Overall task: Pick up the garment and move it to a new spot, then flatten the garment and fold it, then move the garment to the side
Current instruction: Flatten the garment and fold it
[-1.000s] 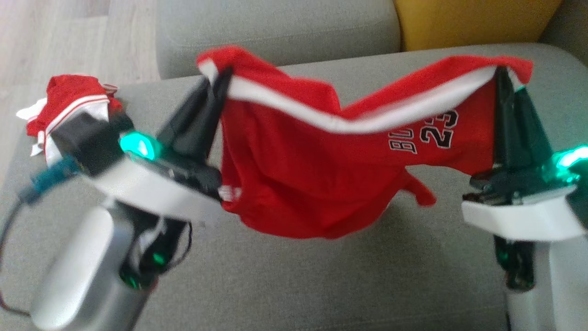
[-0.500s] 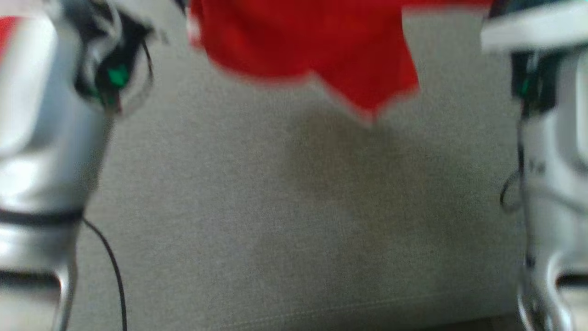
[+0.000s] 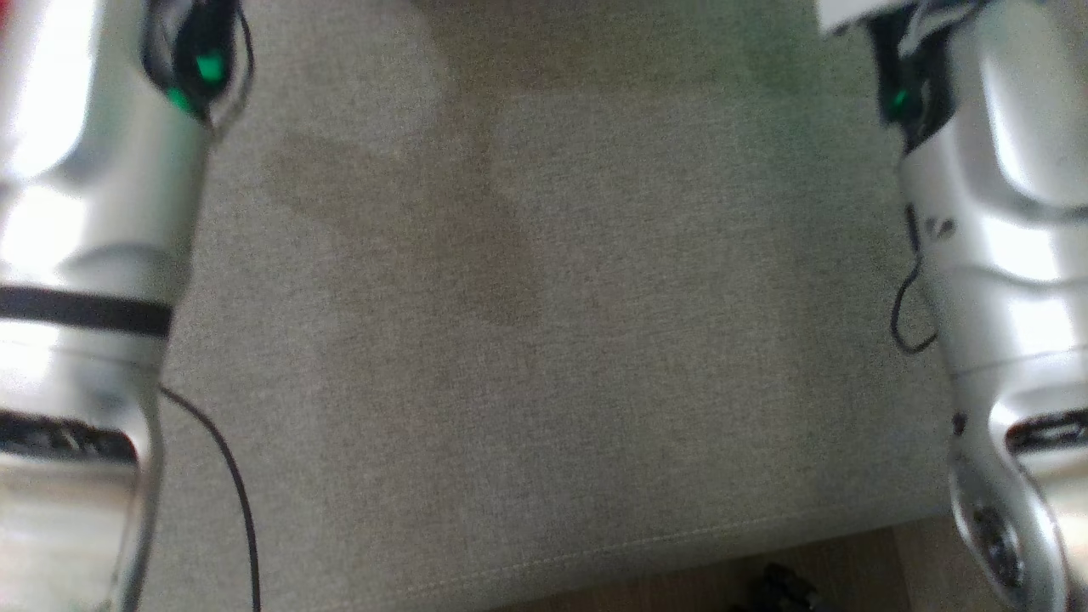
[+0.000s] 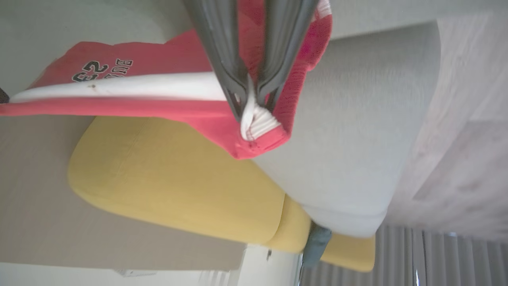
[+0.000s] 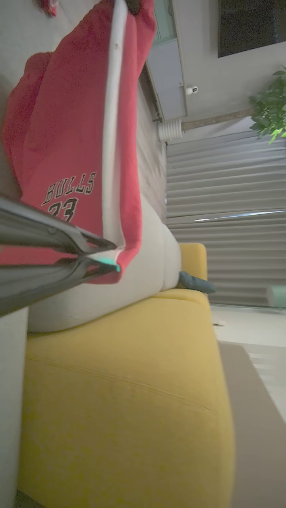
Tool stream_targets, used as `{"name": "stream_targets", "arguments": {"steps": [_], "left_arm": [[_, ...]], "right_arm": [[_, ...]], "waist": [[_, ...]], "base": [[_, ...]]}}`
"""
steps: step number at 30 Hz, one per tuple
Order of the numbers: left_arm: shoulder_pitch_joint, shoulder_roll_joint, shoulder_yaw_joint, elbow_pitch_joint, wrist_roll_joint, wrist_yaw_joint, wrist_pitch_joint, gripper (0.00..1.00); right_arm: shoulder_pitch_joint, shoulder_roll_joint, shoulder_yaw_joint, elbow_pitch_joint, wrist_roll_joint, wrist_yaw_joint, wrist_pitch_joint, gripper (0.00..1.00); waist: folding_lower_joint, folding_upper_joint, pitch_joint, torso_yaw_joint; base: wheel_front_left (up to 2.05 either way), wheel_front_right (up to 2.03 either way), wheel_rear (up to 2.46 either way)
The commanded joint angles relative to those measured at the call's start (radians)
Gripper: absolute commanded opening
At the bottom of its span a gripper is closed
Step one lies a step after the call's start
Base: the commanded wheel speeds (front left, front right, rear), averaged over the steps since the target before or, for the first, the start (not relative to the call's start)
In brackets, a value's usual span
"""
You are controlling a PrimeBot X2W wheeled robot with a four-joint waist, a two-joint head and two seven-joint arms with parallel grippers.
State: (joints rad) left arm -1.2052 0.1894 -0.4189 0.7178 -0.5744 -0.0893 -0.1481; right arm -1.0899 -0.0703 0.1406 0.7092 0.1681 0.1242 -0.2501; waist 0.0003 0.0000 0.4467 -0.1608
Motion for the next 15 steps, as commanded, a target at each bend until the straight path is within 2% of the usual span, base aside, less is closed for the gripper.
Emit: {"name": "stream_targets", "arguments": {"steps": [1,8,13,15], "left_arm": [[-0.006,0.034,0.019,-0.013,-0.01,-0.005,-0.019,0.0],[0.125,0.002,0.0,0.001,-0.065,-0.035,-0.091,0.0],[0.261,0.0,-0.033,-0.106,-0.048,-0.039,-0.111,0.0],[0.367,-0.003,-0.034,-0.204,-0.022,-0.038,-0.113,0.0]], "right_arm": [[0.014,0.02,0.015,-0.023,0.015,0.007,-0.01,0.0],[0.168,0.02,0.002,-0.128,0.047,0.007,-0.011,0.0],[0.314,0.02,-0.035,-0.242,0.009,0.007,-0.011,0.0],[0.428,0.02,-0.07,-0.327,-0.009,0.007,-0.011,0.0]], "waist": [[-0.0003,0.0,0.024,0.001],[-0.0003,0.0,0.015,0.023],[-0.0003,0.0,-0.04,0.047],[-0.0003,0.0,-0.084,0.064]], "base": [[0.0,0.0,0.0],[0.0,0.0,0.0],[0.0,0.0,0.0],[0.0,0.0,0.0]]}}
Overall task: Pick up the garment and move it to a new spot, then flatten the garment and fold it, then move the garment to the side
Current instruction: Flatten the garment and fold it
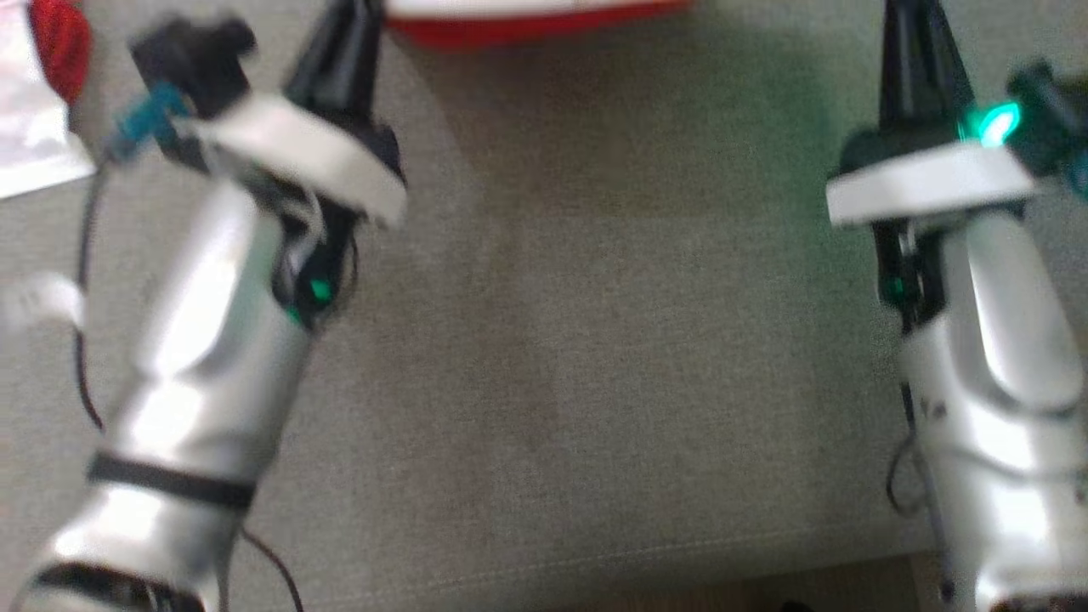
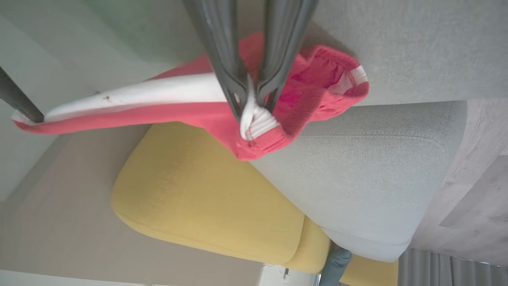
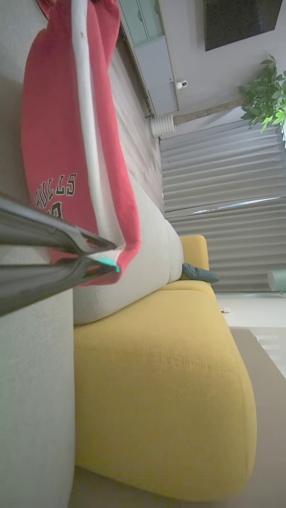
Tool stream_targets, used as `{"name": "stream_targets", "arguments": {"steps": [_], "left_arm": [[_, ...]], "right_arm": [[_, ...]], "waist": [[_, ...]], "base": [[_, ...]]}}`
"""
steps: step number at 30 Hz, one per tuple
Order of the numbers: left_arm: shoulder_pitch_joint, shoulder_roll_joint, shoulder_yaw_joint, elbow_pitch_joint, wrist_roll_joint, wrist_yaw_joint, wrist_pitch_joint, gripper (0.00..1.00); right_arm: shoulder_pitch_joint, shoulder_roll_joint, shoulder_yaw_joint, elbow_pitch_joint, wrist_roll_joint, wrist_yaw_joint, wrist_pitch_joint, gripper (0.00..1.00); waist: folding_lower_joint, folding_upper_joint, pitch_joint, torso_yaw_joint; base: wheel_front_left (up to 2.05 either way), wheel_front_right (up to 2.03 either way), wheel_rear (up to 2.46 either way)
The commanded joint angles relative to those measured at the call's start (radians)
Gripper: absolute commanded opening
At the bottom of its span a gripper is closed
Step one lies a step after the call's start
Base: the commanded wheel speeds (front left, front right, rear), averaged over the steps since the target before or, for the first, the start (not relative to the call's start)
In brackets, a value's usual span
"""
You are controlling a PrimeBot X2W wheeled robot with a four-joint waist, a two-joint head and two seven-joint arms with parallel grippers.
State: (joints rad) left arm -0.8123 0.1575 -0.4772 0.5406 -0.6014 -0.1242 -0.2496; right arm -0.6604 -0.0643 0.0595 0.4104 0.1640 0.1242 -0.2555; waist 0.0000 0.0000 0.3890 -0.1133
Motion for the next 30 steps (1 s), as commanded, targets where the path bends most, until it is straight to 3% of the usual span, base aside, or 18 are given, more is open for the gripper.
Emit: {"name": "stream_targets", "arguments": {"steps": [1,8,15,23,30], "left_arm": [[0.013,0.027,0.025,-0.064,0.02,0.001,-0.012,0.0],[0.32,-0.022,0.051,-0.3,0.067,0.05,-0.012,0.0],[0.596,-0.019,0.047,-0.478,0.081,0.105,-0.012,0.0],[0.776,-0.01,0.01,-0.623,0.076,0.147,-0.005,0.0],[0.834,-0.021,-0.013,-0.641,0.048,0.162,0.025,0.0]], "right_arm": [[0.04,0.014,-0.002,-0.058,-0.014,0.007,-0.006,0.0],[0.343,0.014,-0.058,-0.254,-0.02,0.007,-0.006,0.0],[0.577,0.014,-0.052,-0.447,-0.037,0.007,0.038,0.0],[0.753,0.014,-0.071,-0.668,-0.095,0.007,0.138,0.0],[0.781,0.014,-0.078,-0.689,-0.072,0.007,0.171,0.0]], "waist": [[0.0,0.0,-0.043,0.023],[0.0,0.0,-0.154,0.036],[0.0,0.0,-0.212,0.017],[0.0,0.0,-0.21,0.024],[0.0,0.0,-0.198,0.036]], "base": [[0.0,0.0,0.0],[0.0,0.0,0.0],[0.0,0.0,0.0],[0.0,0.0,0.0],[0.0,0.0,0.0]]}}
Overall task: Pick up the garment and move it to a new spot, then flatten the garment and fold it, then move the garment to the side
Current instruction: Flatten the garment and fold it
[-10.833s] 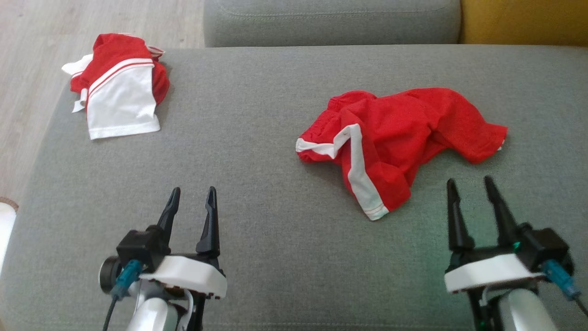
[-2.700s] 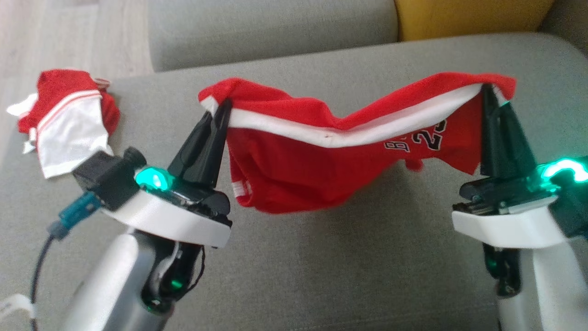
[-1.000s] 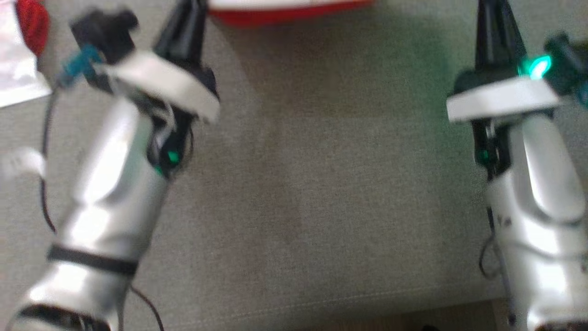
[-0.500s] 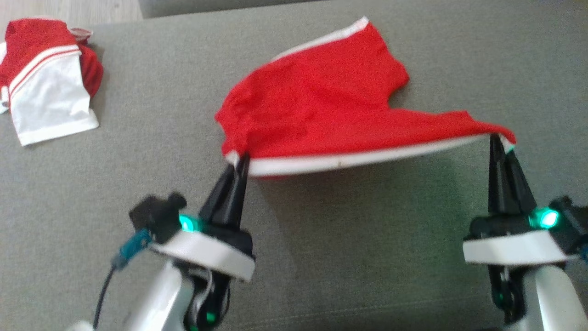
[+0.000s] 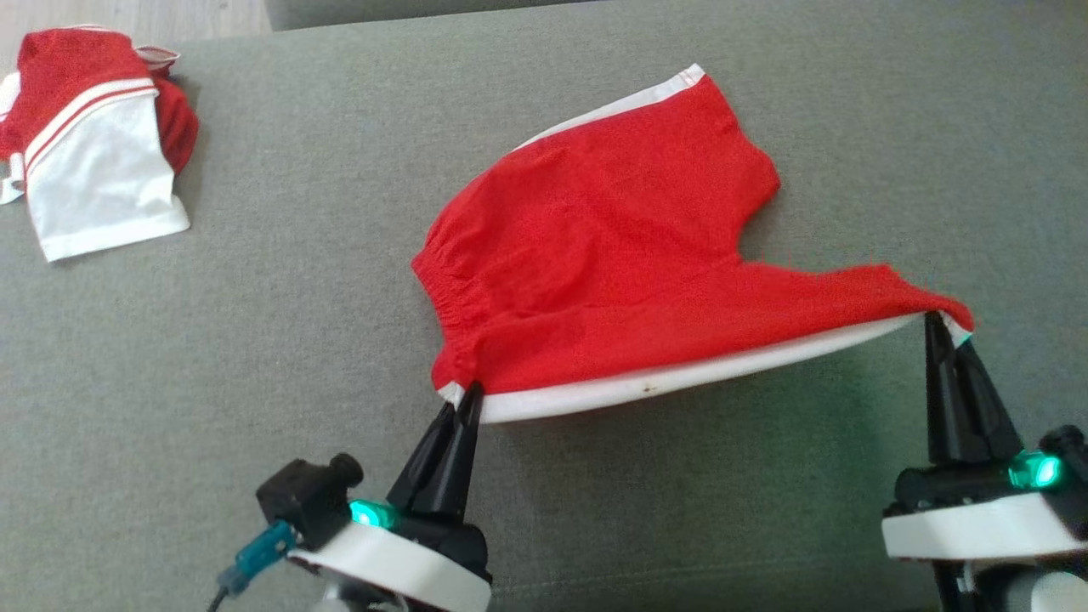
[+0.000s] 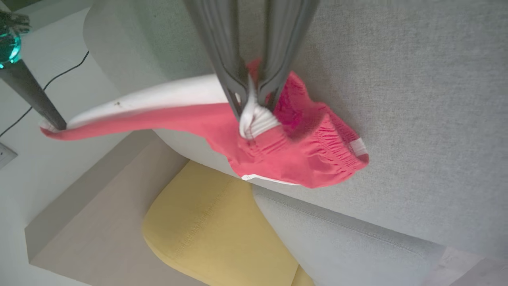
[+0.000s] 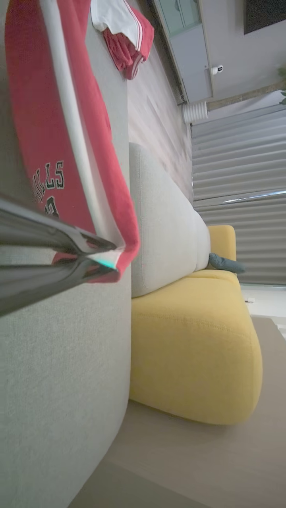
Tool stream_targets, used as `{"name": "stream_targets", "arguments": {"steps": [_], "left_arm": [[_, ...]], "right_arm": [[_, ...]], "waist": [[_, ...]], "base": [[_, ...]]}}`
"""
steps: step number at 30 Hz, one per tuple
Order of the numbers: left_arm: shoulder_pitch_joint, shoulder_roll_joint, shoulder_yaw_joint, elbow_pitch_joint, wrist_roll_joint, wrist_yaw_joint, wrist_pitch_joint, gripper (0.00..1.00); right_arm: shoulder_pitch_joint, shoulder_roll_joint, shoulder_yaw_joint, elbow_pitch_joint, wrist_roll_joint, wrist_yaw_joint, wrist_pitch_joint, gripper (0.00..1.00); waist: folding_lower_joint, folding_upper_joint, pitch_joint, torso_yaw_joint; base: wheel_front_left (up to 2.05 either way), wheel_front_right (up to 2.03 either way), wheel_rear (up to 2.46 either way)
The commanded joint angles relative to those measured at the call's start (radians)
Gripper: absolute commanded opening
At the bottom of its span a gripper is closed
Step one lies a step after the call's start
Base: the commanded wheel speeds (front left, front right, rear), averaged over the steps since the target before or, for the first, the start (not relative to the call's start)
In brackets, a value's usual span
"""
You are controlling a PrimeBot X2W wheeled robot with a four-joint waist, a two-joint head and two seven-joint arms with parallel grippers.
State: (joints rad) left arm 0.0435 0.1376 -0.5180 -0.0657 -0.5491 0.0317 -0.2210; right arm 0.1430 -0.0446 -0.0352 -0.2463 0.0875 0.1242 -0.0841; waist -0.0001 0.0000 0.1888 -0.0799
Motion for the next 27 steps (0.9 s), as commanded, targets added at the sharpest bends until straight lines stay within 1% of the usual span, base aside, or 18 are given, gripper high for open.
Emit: {"name": "stream_targets", "arguments": {"steps": [1,4,7,10,11,12,15,18,23,27], "left_arm": [[-0.022,-0.008,0.03,-0.029,-0.019,0.006,0.0,0.0],[-0.049,-0.029,0.042,0.001,-0.064,0.003,0.013,0.0],[-0.099,-0.051,0.047,0.056,-0.118,0.001,0.049,0.0],[-0.166,-0.071,0.056,0.124,-0.179,0.01,0.078,0.0],[-0.19,-0.075,0.057,0.148,-0.2,0.016,0.091,0.0],[-0.244,-0.081,0.06,0.195,-0.238,0.032,0.11,0.0],[-0.32,-0.086,0.059,0.265,-0.31,0.066,0.152,0.0],[-0.404,-0.087,0.037,0.325,-0.372,0.098,0.177,0.0],[-0.554,-0.087,-0.019,0.409,-0.446,0.141,0.175,0.0],[-0.658,-0.087,-0.068,0.47,-0.471,0.154,0.155,0.0]], "right_arm": [[-0.031,-0.006,0.016,-0.018,0.009,0.007,0.003,0.0],[-0.078,-0.011,0.02,0.049,0.018,0.007,-0.001,0.0],[-0.15,-0.024,0.02,0.135,0.031,0.007,-0.005,0.0],[-0.237,-0.036,0.026,0.228,0.041,0.007,-0.004,0.0],[-0.269,-0.041,0.03,0.26,0.042,0.007,-0.004,0.0],[-0.334,-0.051,0.039,0.328,0.046,0.007,-0.004,0.0],[-0.435,-0.067,0.049,0.436,0.036,0.007,-0.008,0.0],[-0.534,-0.082,0.066,0.544,0.026,0.007,-0.007,0.0],[-0.694,-0.104,0.096,0.71,0.01,0.007,-0.009,0.0],[-0.813,-0.114,0.106,0.829,-0.003,0.007,-0.018,0.0]], "waist": [[0.0001,0.0,0.004,0.007],[0.0001,0.0,0.014,0.024],[0.0001,0.0,0.023,0.045],[0.0001,0.0,0.036,0.064],[0.0001,0.0,0.042,0.071],[0.0001,0.0,0.051,0.083],[0.0001,0.0,0.066,0.102],[0.0001,0.0,0.083,0.122],[0.0001,0.0,0.12,0.146],[0.0001,0.0,0.154,0.159]], "base": [[0.0,0.0,0.0],[0.0,0.0,0.0],[0.0,0.0,0.0],[0.0,0.0,0.0],[0.0,0.0,0.0],[0.0,0.0,0.0],[0.0,0.0,0.0],[0.0,0.0,0.0],[0.0,0.0,0.0],[0.0,0.0,0.0]]}}
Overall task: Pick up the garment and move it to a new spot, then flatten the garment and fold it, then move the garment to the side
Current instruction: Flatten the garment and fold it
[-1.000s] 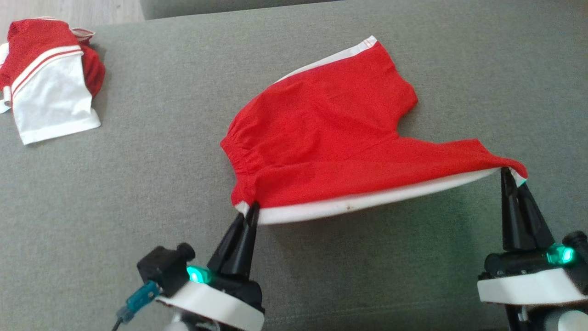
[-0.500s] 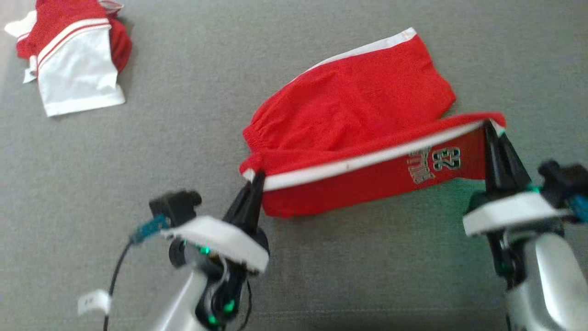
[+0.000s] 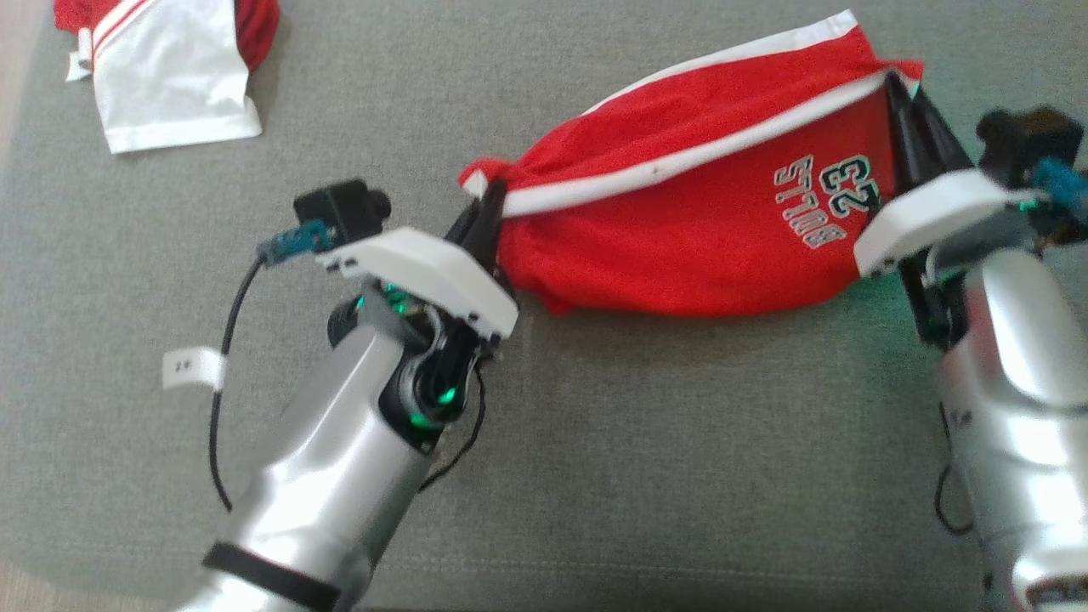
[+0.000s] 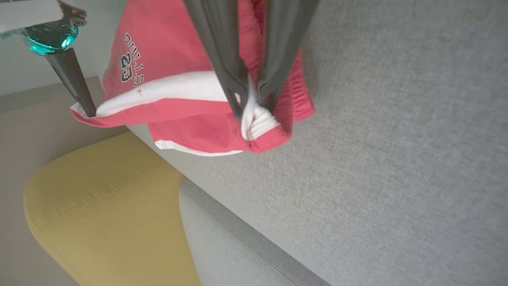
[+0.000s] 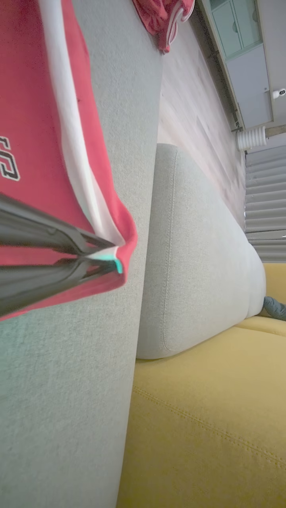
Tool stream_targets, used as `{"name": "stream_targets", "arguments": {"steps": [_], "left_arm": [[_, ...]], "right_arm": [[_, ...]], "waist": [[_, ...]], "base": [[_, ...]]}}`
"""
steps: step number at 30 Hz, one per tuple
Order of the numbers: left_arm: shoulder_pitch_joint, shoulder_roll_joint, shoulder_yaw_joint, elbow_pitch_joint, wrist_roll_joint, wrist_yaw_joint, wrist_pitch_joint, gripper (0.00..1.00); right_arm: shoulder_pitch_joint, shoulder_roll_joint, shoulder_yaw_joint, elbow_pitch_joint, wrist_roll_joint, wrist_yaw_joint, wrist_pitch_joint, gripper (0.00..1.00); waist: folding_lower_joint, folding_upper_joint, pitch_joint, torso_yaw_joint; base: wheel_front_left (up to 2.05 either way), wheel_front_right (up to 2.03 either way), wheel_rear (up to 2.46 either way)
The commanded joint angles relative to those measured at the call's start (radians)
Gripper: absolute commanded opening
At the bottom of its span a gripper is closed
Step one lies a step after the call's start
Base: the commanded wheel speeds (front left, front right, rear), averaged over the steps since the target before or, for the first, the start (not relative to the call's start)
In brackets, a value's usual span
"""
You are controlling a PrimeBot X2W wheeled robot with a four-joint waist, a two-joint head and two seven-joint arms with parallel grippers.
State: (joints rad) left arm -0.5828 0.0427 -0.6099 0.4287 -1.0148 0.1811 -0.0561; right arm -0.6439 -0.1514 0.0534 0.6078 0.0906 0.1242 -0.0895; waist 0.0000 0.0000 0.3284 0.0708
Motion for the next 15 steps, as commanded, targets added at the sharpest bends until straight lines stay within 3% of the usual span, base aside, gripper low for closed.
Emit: {"name": "stream_targets", "arguments": {"steps": [1,9,10,12,13,15], "left_arm": [[-0.053,0.008,0.012,-0.011,-0.014,0.006,-0.016,0.0],[-0.173,0.008,-0.074,0.085,-0.091,0.012,-0.085,0.0],[-0.184,0.008,-0.085,0.092,-0.1,0.009,-0.097,0.09],[-0.204,0.008,-0.107,0.103,-0.117,0.005,-0.12,0.87],[-0.212,0.008,-0.119,0.107,-0.123,0.003,-0.13,1.0],[-0.22,0.008,-0.132,0.111,-0.126,0.0,-0.141,1.0]], "right_arm": [[-0.053,-0.007,0.02,0.004,-0.009,0.007,-0.015,0.0],[-0.221,-0.009,0.012,0.229,-0.035,0.007,-0.045,0.0],[-0.237,-0.009,0.011,0.254,-0.039,0.007,-0.052,0.0],[-0.267,-0.01,0.006,0.301,-0.048,0.007,-0.063,0.0],[-0.282,-0.011,0.005,0.324,-0.055,0.007,-0.066,0.0],[-0.297,-0.013,0.004,0.346,-0.06,0.007,-0.071,0.0]], "waist": [[0.0,0.0,0.021,0.01],[0.0,0.0,0.066,0.032],[0.0,0.0,0.069,0.035],[0.0,0.0,0.073,0.041],[0.0,0.0,0.074,0.045],[0.0,0.0,0.076,0.049]], "base": [[0.0,0.0,0.0],[0.0,0.0,0.0],[0.0,0.0,0.0],[0.0,0.0,0.0],[0.0,0.0,0.0],[0.0,0.0,0.0]]}}
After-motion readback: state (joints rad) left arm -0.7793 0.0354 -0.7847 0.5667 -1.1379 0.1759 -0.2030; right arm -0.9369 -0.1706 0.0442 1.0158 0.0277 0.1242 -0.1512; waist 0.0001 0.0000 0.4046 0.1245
